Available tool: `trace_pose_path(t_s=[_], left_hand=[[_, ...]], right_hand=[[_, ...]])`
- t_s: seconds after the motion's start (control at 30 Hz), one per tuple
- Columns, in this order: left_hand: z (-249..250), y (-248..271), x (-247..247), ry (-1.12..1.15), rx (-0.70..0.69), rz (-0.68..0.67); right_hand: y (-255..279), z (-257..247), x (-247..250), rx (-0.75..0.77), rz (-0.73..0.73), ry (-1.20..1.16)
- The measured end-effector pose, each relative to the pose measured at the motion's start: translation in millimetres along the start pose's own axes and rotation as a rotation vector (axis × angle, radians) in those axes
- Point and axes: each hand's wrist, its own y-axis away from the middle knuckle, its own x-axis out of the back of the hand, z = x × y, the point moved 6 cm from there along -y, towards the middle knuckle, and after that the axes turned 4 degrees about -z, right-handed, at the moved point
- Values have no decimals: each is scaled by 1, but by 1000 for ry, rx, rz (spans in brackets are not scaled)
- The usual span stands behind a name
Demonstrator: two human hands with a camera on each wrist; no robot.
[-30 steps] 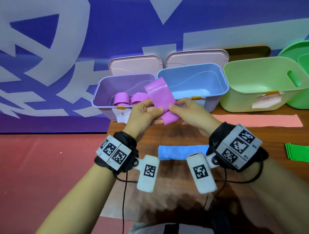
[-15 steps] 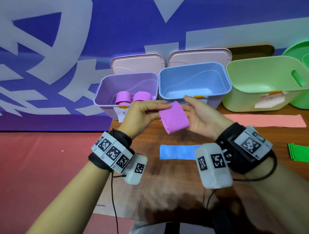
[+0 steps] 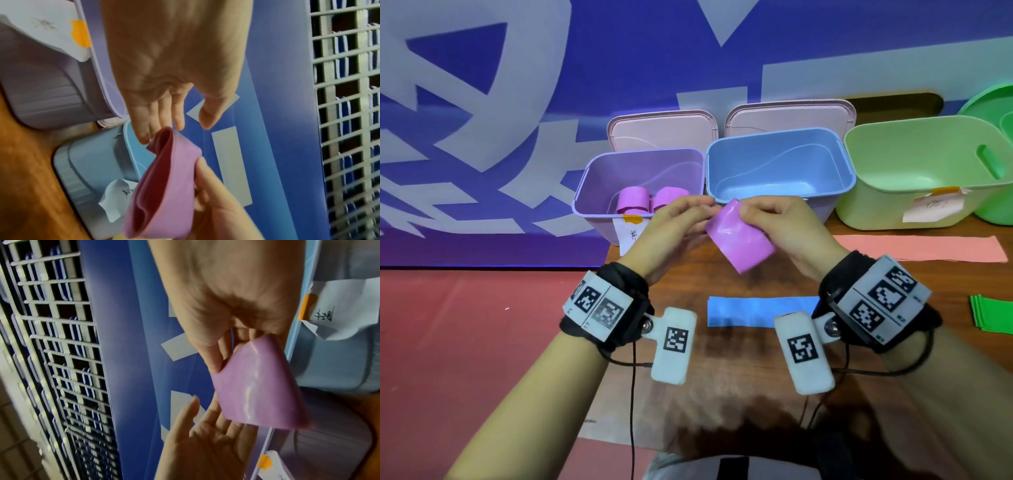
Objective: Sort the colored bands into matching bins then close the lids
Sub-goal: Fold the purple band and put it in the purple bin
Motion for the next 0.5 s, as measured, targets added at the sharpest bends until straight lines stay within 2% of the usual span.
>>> trace_pose_path(t_s=[0.1, 0.2, 0.4, 0.5], left_hand=[[5, -1, -2, -251, -89, 22], [11, -1, 0, -396, -205, 79], [19, -1, 11, -519, -357, 263], [28, 4, 16, -559, -469, 308]], right_hand=[[0, -4, -4, 69, 23, 136], [0, -8, -9, 143, 31, 224], [-4, -17, -20, 255, -13, 310], [-10, -26, -23, 305, 58, 318]])
